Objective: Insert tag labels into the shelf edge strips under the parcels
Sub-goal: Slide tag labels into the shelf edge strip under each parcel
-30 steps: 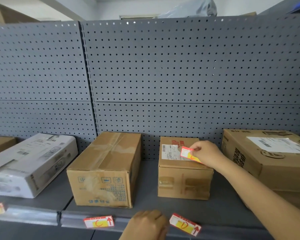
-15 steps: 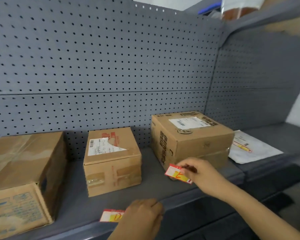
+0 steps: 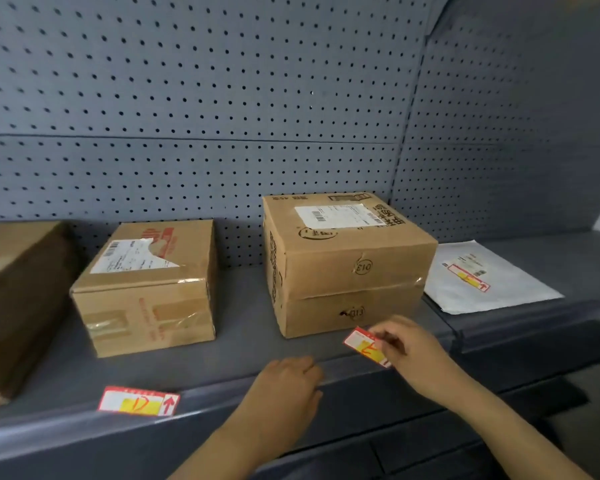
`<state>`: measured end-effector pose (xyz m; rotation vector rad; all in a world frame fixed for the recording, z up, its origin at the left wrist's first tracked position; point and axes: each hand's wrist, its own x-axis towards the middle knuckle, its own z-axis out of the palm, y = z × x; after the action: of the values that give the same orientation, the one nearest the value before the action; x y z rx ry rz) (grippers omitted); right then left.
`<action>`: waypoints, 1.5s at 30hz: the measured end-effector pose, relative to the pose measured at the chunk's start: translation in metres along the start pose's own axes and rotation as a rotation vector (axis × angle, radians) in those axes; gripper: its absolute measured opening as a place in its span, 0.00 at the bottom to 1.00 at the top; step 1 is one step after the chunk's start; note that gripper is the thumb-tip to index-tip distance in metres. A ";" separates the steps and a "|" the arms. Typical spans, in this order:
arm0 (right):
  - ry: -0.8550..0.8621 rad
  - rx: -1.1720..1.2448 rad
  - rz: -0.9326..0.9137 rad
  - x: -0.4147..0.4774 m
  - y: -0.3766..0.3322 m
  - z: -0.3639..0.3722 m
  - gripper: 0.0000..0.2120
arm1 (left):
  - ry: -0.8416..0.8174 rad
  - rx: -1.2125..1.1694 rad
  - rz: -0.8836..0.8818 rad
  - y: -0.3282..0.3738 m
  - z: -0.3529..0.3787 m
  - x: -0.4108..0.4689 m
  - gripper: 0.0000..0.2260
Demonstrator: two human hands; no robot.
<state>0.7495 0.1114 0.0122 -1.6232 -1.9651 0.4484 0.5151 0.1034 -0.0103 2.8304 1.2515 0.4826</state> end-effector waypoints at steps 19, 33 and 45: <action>-0.030 0.252 -0.333 0.031 0.054 -0.019 0.08 | 0.035 0.108 -0.272 0.064 0.055 0.047 0.16; -0.044 0.239 -0.351 0.034 0.057 -0.003 0.08 | 0.028 0.111 -0.323 0.064 0.059 0.056 0.16; -0.062 0.254 -0.386 0.033 0.061 0.001 0.10 | 0.026 0.092 -0.320 0.061 0.061 0.057 0.13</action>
<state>0.7929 0.1571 -0.0164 -1.0564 -2.1059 0.5703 0.6125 0.1105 -0.0444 2.6229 1.7312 0.4600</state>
